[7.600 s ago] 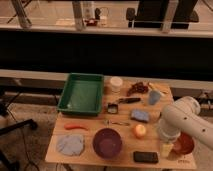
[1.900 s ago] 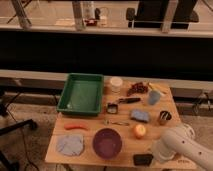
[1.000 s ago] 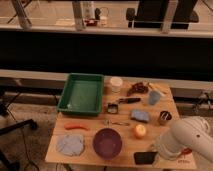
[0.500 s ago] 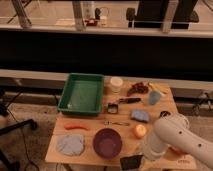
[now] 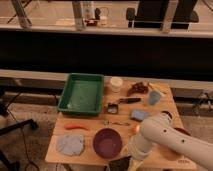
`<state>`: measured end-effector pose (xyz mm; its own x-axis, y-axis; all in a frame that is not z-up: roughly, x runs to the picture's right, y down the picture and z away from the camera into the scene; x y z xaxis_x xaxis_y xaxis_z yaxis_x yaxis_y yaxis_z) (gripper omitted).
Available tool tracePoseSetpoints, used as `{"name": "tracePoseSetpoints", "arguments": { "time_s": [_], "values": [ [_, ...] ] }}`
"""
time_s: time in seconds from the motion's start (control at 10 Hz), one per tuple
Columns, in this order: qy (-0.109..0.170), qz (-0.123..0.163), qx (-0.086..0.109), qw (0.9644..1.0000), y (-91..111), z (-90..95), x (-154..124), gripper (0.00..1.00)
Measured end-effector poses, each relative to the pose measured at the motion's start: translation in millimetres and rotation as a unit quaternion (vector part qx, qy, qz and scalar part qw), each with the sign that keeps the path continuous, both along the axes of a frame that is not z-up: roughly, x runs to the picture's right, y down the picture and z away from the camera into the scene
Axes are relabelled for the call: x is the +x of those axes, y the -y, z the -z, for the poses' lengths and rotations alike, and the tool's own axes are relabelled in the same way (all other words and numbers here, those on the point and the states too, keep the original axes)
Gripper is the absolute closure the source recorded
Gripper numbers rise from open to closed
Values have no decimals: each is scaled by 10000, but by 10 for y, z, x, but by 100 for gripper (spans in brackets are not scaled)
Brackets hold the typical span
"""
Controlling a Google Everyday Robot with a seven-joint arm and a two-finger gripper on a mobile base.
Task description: Wipe purple bowl with eraser
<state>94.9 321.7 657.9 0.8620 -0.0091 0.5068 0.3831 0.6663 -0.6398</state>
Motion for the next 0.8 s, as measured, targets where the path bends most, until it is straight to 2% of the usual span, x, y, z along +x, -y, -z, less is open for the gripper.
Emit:
{"name": "tracePoseSetpoints", "arguments": {
  "time_s": [0.2,0.5,0.8],
  "values": [
    [46,-34,52,10000,58,-81,-39,97],
    [118,-53,257,9996,315,-223,-64,97],
    [170,-62,401,9990,405,-264,-116,97]
  ]
}}
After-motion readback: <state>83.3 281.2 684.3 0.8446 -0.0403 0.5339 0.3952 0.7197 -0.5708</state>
